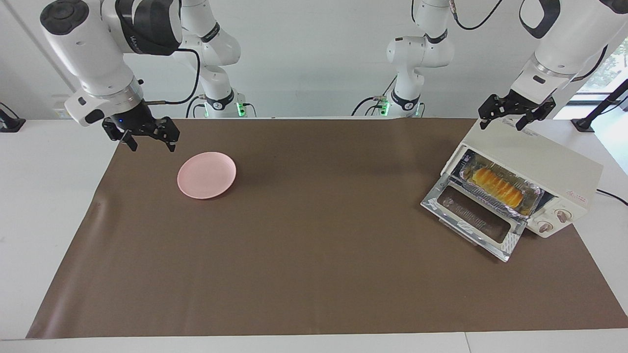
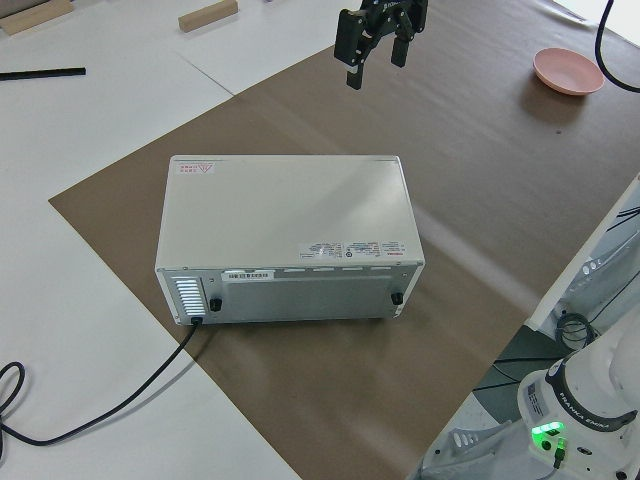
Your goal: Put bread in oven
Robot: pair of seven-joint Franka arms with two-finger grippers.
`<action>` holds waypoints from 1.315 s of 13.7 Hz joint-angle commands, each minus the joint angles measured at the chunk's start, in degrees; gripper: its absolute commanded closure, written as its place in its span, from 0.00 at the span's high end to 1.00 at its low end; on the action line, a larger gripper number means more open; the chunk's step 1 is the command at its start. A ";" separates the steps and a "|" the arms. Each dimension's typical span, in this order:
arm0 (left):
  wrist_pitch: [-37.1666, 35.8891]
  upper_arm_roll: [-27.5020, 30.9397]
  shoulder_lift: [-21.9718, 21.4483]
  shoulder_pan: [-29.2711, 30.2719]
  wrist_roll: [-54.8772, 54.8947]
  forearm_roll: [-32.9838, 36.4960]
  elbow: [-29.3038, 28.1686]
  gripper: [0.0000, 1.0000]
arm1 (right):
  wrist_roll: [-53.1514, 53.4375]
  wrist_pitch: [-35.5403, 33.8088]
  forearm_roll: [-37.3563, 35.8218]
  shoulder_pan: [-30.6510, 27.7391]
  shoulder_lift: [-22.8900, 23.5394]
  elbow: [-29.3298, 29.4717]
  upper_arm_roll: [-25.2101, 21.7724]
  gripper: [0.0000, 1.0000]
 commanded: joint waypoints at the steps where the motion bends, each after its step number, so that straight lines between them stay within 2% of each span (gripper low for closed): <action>1: 0.99 -2.72 0.93 1.92 0.52 -1.29 1.55 1.00 | -1.11 -0.32 -0.59 -0.62 -1.07 -1.13 0.56 1.00; 5: -0.33 -3.35 1.72 2.80 0.52 -2.70 2.52 1.00 | -1.11 -0.32 -0.59 -0.62 -1.07 -1.13 0.56 1.00; 8: -1.39 -3.44 4.45 1.93 0.44 -2.35 4.54 1.00 | -1.11 -0.32 -0.59 -0.62 -1.07 -1.13 0.56 1.00; 12: 1.33 -3.53 2.43 2.54 0.52 -2.70 4.10 1.00 | -1.11 -0.32 -0.59 -0.62 -1.07 -1.13 0.56 1.00; 18: 3.98 -3.53 1.81 2.54 0.44 -2.79 2.79 1.00 | -1.11 -0.32 -0.59 -0.62 -1.07 -1.13 0.56 1.00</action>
